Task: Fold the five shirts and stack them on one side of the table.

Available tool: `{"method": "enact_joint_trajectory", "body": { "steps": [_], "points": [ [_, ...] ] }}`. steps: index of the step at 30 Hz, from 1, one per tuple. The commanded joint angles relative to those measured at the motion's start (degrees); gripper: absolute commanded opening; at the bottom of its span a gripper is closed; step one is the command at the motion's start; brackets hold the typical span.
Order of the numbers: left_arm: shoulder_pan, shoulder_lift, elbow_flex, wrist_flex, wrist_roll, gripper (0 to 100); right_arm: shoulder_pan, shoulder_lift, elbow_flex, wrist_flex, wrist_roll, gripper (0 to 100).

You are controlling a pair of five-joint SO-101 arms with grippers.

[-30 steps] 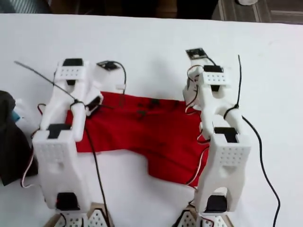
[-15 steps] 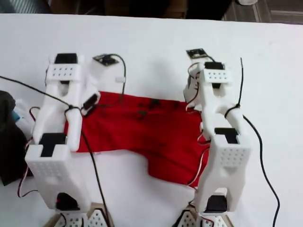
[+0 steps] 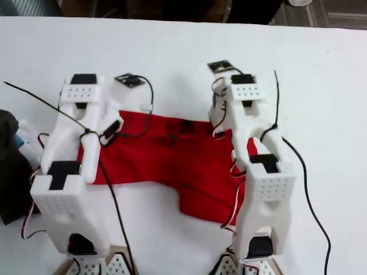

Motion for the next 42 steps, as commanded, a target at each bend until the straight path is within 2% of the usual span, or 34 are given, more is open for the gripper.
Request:
{"method": "enact_joint_trajectory", "body": {
  "steps": [1, 10, 14, 16, 25, 31, 38, 42],
  "points": [
    [0.1, -3.6, 0.0, -0.2, -0.6, 2, 0.9, 1.5, -2.3, -2.2, -0.5, 13.4],
    [0.5, -3.6, 0.0, -0.4, -0.6, 2, 2.7, 3.0, -2.4, -2.9, -0.2, 13.8],
    [0.3, -3.6, 0.0, -0.1, -0.6, 2, 4.3, 2.6, -2.4, -4.4, 1.8, 0.8],
    [0.1, -3.6, 0.0, 0.0, -0.6, 2, 6.1, 2.5, -2.8, -5.0, 1.8, 3.2],
    [1.1, -3.3, 0.5, 0.0, -0.6, 2, 13.7, 2.5, -6.5, -4.9, 2.2, 2.0],
    [4.1, -3.4, 0.6, 1.2, -0.6, 2, 14.0, 2.5, -9.5, -4.5, 2.2, 2.3],
    [9.0, -4.8, 1.7, 2.3, -0.2, 2, 13.6, 2.5, -25.1, 9.4, 2.2, 21.9],
    [9.1, -7.4, 9.4, -3.5, -0.6, 2, 13.6, 2.5, -36.1, 19.1, 2.2, 16.4]
  ]
}}
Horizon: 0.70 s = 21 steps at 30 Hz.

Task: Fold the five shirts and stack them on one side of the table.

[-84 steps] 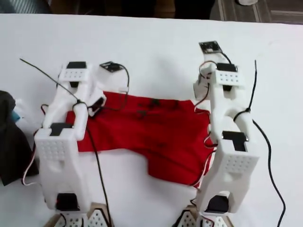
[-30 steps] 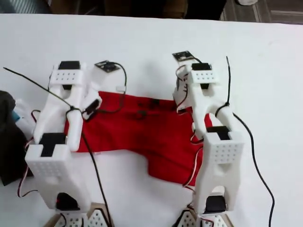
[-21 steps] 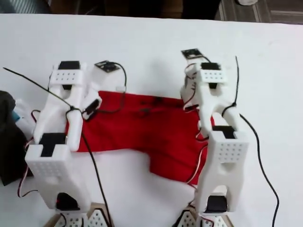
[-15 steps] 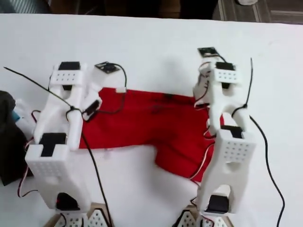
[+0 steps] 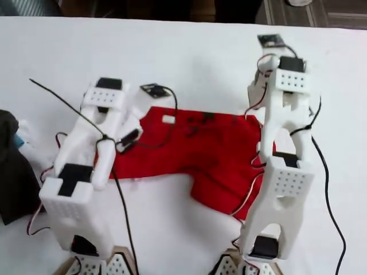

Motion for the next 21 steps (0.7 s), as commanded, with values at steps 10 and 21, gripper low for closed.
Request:
{"method": "enact_joint_trajectory", "body": {
  "steps": [10, 21],
  "points": [
    [-8.1, -0.3, 9.3, -22.4, -3.7, 2, -1.4, -12.3, -2.7, 9.7, 1.8, 16.6],
    [-9.4, 11.8, -5.4, -19.4, -0.4, 2, -9.3, -44.1, 39.2, 4.8, 4.4, 16.9]
  ]
}}
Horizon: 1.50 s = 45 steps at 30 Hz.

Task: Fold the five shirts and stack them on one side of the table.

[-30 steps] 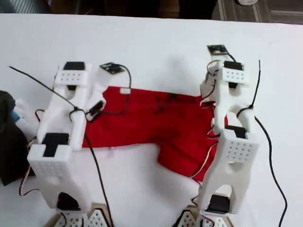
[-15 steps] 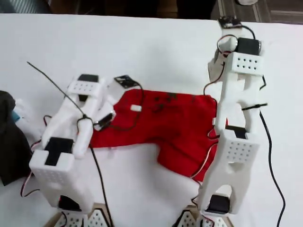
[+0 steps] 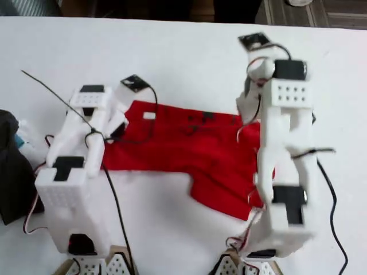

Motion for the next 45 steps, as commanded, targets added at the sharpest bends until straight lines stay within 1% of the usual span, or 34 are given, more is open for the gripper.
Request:
{"method": "enact_joint_trajectory", "body": {
  "steps": [1, 5, 10, 15, 18, 19, 21, 27, 30, 33, 36, 38, 40, 45],
  "points": [
    [-1.8, 3.5, -5.5, 0.4, 1.0, 2, -2.9, -13.5, 15.1, -4.8, 0.4, 16.9],
    [-2.6, 4.4, -9.0, 4.1, 1.0, 2, -6.1, -22.8, 34.6, -14.8, 0.5, 16.9],
    [-2.5, 4.4, -15.6, 13.5, 1.0, 2, -8.0, -28.8, 54.1, -27.6, 0.5, 16.6],
    [-2.6, 4.4, -24.7, 23.9, 0.9, 2, -8.0, -29.1, 62.3, -36.2, 0.5, 16.6],
    [-2.4, 4.7, -29.4, 27.8, 1.1, 2, -7.8, -29.1, 64.3, -39.8, 0.5, 16.6],
    [-2.3, 5.0, -29.8, 27.8, 2.0, 2, -7.7, -29.1, 64.7, -40.7, 0.5, 16.6],
    [-2.3, 5.2, -27.6, 24.6, 3.6, 2, -8.5, -29.1, 65.1, -41.1, 0.5, 16.6],
    [-2.3, 5.1, -15.3, 12.7, 4.0, 2, -16.1, -29.1, 65.1, -41.1, 0.5, 16.6],
    [-2.3, 5.1, -11.2, 9.1, 4.0, 2, -17.8, -29.1, 64.9, -41.2, 0.4, 16.6],
    [-2.5, 5.0, -8.6, 6.9, 4.1, 2, -17.4, -29.1, 64.9, -41.2, 0.4, 15.8],
    [-2.5, 5.0, -5.8, 4.0, 4.2, 2, -17.4, -29.1, 65.1, -41.2, 0.4, 7.0],
    [-2.5, 4.7, -5.2, 3.6, 4.3, 2, -17.4, -29.6, 65.1, -41.0, 0.4, 1.2],
    [-2.5, 4.8, -5.2, 3.6, 5.8, 2, -17.4, -29.7, 65.1, -40.7, 0.4, 2.8],
    [-2.6, 5.0, -5.2, 3.6, 6.7, 2, -17.8, -29.7, 65.1, -38.2, 0.5, 2.0]
  ]
}}
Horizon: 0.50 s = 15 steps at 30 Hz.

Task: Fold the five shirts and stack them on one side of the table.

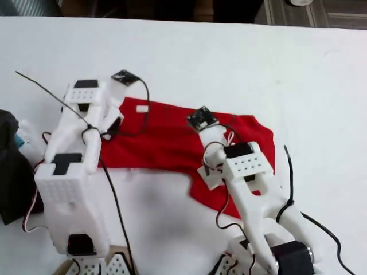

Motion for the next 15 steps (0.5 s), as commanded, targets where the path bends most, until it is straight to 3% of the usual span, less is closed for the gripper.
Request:
{"method": "enact_joint_trajectory", "body": {
  "steps": [1, 7, 15],
  "points": [
    [-0.6, 0.4, 0.2, -1.2, 0.5, 2, -1.1, -3.1, -0.2, 2.4, 0.7, 2.0],
    [-0.6, 0.4, 0.2, -1.2, 0.4, 2, -5.4, -7.5, -0.1, 11.2, 10.0, 2.0],
    [-0.6, 0.5, 0.2, -1.2, 0.3, 2, -8.4, -18.2, -0.1, 20.6, 15.9, 5.0]
  ]
}}
